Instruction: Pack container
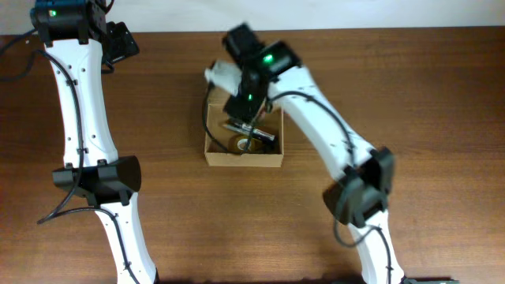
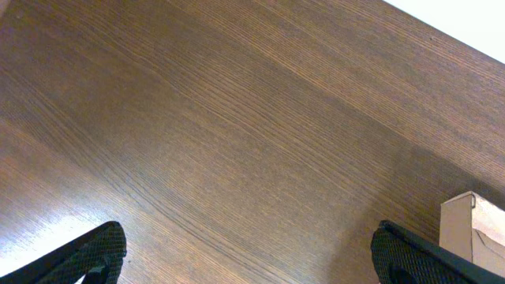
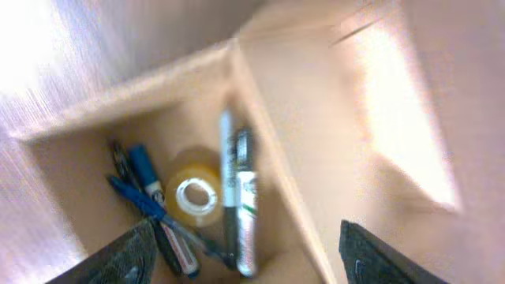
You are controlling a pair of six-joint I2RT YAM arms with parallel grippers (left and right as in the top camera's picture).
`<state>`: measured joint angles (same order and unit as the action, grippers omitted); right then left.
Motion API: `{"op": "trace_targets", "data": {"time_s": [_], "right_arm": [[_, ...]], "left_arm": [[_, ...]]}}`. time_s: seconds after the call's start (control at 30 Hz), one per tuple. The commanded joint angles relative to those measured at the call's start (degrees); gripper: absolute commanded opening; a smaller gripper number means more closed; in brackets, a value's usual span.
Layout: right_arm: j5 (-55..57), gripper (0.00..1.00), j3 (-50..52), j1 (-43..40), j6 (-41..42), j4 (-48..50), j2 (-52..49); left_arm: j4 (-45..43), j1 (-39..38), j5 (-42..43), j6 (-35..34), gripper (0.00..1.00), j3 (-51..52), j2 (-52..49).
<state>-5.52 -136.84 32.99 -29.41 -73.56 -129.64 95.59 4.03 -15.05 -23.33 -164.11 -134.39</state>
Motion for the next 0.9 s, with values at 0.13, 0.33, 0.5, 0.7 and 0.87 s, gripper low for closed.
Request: {"op": "trace_targets", "data": {"time_s": [0.13,0.33,0.5,0.7,0.87], "right_arm": [[6.6,0.77,-6.6,-2.0,12.2,-0.6,11.0],[5.8,0.78,-6.6,-9.5,23.7,-1.5,13.6],[-1.0,0.7,-6.6,-19.7,32.3,-5.2,13.0],[-12.3,0.52,-5.8,-32.3,37.3,-8.2,11.0],[-13.2,0.37,-1.4,-38.1,37.4,-9.1,9.9]], "left_arm": [[0.0,0.2,-0.4,0.3,1.0,-0.8,0.2],[-6.7,0.2,-0.2,0.3,1.0,-0.8,0.2],[-6.9,0.2,-0.2,0.3,1.0,-0.8,0.2],[-6.8,0.1,-0.2,0.3,1.0,-0.7,0.2],[-7.1,0.1,-0.2,0.3,0.66,-0.7,-0.2]]}}
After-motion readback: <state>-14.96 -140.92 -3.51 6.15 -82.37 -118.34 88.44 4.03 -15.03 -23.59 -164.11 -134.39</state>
